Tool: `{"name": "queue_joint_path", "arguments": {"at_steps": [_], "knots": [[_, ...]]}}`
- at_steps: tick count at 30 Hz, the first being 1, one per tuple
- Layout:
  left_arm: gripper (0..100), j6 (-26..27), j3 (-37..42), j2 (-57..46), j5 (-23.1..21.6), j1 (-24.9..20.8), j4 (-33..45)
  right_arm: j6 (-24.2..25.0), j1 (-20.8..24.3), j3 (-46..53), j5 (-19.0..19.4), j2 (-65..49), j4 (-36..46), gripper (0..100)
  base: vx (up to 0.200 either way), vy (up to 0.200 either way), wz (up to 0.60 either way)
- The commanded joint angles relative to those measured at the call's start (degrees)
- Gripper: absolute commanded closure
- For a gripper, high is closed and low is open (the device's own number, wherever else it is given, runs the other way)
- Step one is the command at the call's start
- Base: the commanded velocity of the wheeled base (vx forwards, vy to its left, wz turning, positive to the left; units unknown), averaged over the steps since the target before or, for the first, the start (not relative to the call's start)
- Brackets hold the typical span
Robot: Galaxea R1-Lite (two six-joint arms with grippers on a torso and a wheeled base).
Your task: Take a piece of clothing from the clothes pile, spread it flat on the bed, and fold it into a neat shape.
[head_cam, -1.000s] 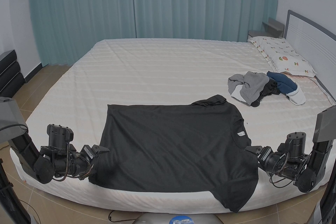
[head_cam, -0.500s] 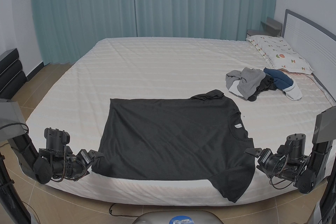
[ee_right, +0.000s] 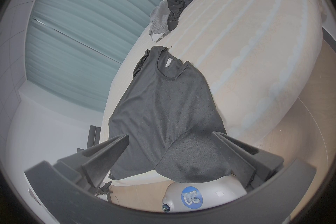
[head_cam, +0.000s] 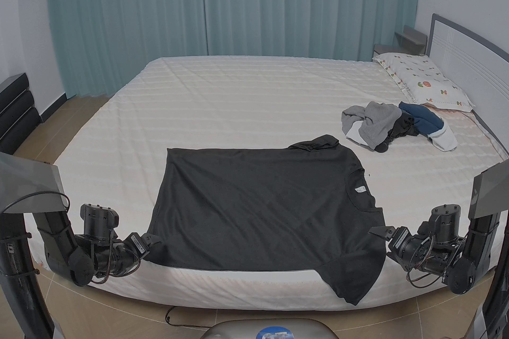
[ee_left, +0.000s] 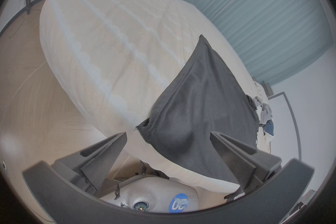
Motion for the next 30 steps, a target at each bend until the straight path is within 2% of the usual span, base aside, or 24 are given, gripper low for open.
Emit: {"name": "queue_joint_path", "arguments": {"at_steps": [1, 7, 15, 16, 30], "knots": [[0, 0.1, -0.9, 3.5, 1.2, -1.4, -0.2, 0.0, 0.0, 0.0, 0.0, 2.1, -0.8, 0, 0.000, 0.000, 0.00], [0, 0.5, -3.3, 5.5, 4.6, -2.9, -0.2, -0.1, 0.0, 0.5, 0.0, 2.9, -2.5, 0, 0.000, 0.000, 0.00], [0, 0.0, -4.2, 5.1, 4.7, -2.4, -0.6, -0.1, 0.1, 0.5, 0.0, 2.9, -2.5, 0, 0.000, 0.000, 0.00], [100, 0.0, -4.2, 5.1, 4.7, -2.4, -0.6, -0.1, 0.1, 0.5, 0.0, 2.9, -2.5, 0, 0.000, 0.000, 0.00], [100, -1.0, -2.0, 4.2, 7.1, -2.2, -0.6, 0.0, 0.0, 0.5, -0.1, 2.8, -2.6, 0, 0.000, 0.000, 0.00]]}}
